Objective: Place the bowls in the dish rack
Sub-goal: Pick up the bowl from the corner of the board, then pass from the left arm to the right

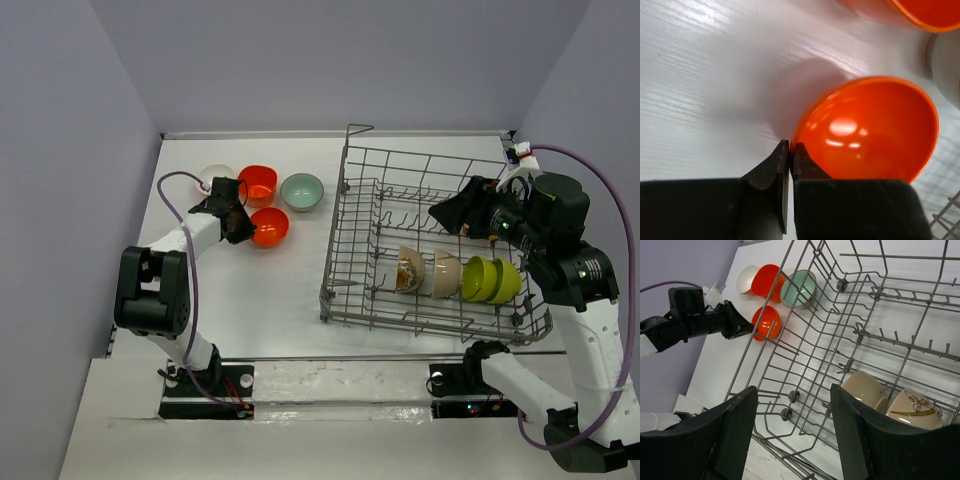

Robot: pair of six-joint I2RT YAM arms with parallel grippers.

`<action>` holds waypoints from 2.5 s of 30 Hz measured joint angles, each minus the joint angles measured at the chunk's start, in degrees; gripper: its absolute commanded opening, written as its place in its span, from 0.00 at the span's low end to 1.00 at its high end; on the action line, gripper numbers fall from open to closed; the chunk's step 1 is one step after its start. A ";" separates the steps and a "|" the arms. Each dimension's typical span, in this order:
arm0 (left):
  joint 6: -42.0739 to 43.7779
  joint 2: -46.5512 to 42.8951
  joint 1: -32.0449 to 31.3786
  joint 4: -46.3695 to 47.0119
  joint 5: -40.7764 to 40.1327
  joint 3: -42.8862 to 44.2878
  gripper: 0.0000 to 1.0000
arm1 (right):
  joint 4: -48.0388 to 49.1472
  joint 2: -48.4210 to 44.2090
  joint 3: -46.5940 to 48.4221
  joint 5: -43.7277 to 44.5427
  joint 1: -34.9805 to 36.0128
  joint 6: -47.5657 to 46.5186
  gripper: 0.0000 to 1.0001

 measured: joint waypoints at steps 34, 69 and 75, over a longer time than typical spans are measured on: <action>-0.76 -6.95 -32.72 -33.92 -20.74 53.55 0.00 | -1.95 17.55 19.45 -1.22 4.04 2.08 0.58; -2.60 16.04 -46.95 -39.91 -28.41 76.63 0.00 | -4.61 25.73 17.03 34.64 17.66 0.35 0.26; -2.69 16.04 -47.04 -37.48 -28.72 76.28 0.00 | -6.51 27.67 21.09 39.23 18.78 0.35 0.26</action>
